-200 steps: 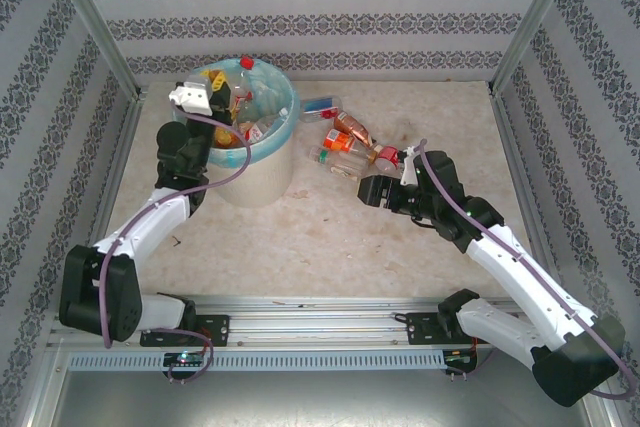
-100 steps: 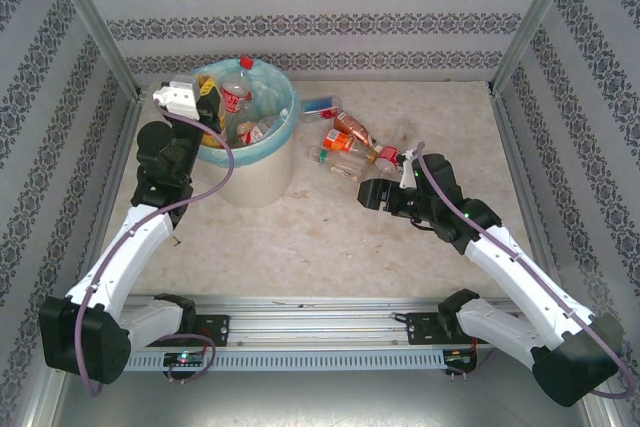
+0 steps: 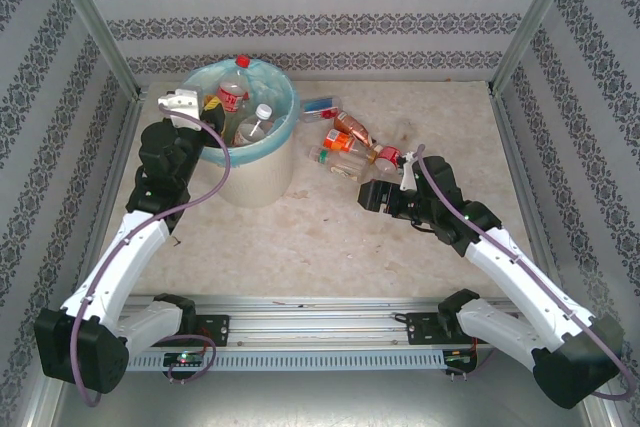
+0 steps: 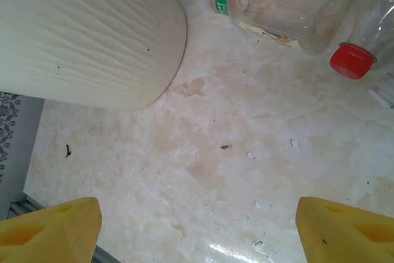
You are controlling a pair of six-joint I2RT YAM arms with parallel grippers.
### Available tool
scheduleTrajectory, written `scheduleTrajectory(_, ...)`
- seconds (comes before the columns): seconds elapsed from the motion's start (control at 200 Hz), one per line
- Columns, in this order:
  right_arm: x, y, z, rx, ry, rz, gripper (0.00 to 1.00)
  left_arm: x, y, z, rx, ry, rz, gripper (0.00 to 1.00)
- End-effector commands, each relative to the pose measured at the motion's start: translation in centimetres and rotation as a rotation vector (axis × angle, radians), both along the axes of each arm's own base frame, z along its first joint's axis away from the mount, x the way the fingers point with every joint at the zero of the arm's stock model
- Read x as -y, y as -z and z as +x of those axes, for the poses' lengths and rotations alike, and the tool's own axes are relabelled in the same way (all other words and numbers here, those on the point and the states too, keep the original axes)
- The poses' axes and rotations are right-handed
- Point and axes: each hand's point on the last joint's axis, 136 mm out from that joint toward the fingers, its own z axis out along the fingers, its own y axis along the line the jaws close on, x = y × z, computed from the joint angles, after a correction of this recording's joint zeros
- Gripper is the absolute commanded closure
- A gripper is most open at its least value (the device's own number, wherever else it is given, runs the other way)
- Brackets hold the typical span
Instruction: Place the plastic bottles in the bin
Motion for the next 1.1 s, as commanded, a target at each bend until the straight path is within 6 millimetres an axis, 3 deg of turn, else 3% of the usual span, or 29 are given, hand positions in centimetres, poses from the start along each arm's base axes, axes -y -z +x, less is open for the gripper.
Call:
scheduleTrajectory(0.0, 0.1, -0.3, -0.4, 0.028, 0.001, 0.0, 0.17, 0.0, 2.5, -0.2, -0.145, -0.014, -0.021, 0.66)
scheduleTrajectory(0.175, 0.4, 0.0, -0.7, 0.03, 0.006, -0.001, 0.17, -0.8, 4.4, -0.7, -0.278, -0.06, -0.018, 0.79)
scheduleTrajectory(0.809, 0.2, 0.0, -0.7, 0.03, -0.006, 0.001, 0.17, -1.2, 13.2, -1.4, -0.708, -0.084, 0.049, 0.98)
scheduleTrajectory(0.964, 0.3, 0.0, -0.6, 0.035, -0.008, -0.009, 0.16, -2.6, 13.8, -1.6, -0.704, -0.144, 0.035, 1.0)
scheduleTrajectory(1.094, 0.2, 0.0, -0.4, 0.036, -0.013, -0.015, 0.16, -2.1, 12.4, -0.5, -0.677, -0.115, 0.008, 1.0)
